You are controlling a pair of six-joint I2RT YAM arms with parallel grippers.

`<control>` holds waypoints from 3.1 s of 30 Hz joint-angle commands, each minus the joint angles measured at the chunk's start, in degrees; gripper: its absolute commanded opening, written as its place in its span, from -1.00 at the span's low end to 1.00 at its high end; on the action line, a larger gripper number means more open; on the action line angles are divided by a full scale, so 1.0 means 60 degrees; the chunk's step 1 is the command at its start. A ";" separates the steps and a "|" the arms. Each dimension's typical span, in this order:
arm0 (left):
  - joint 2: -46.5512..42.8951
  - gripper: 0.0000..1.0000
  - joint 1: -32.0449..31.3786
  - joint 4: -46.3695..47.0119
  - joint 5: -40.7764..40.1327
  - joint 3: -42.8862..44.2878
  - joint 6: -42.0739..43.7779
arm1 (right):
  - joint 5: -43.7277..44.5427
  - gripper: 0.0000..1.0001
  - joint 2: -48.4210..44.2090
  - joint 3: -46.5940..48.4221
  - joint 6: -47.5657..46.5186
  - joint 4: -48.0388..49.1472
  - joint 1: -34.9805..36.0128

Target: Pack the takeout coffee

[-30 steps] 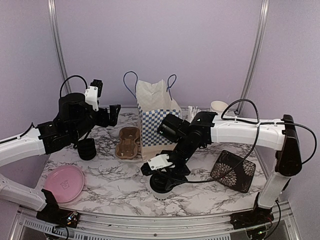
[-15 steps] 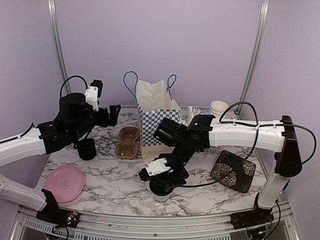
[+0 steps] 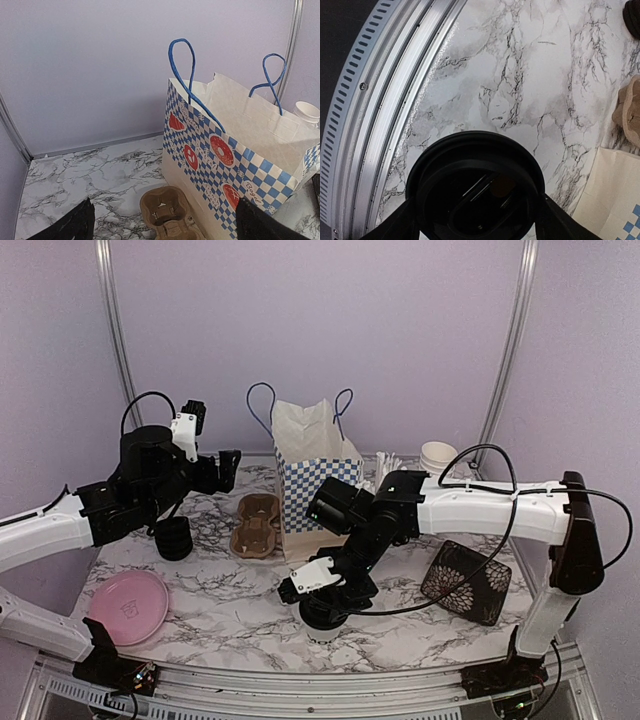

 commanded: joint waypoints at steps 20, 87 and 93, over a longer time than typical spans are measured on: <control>0.0236 0.98 0.0473 -0.0285 0.0228 0.0410 0.0008 | -0.0253 0.27 -0.2937 -0.1441 0.0340 -0.1172 -0.2801; 0.0016 0.88 0.0703 -0.0907 0.2083 0.0810 0.0092 | 0.0140 0.50 -0.1049 0.2783 0.0767 -0.0277 -0.9213; 0.0020 0.87 0.0702 -0.0957 0.2271 0.0827 0.0084 | 0.0569 0.12 0.0050 0.3883 0.0982 -0.0568 -0.8673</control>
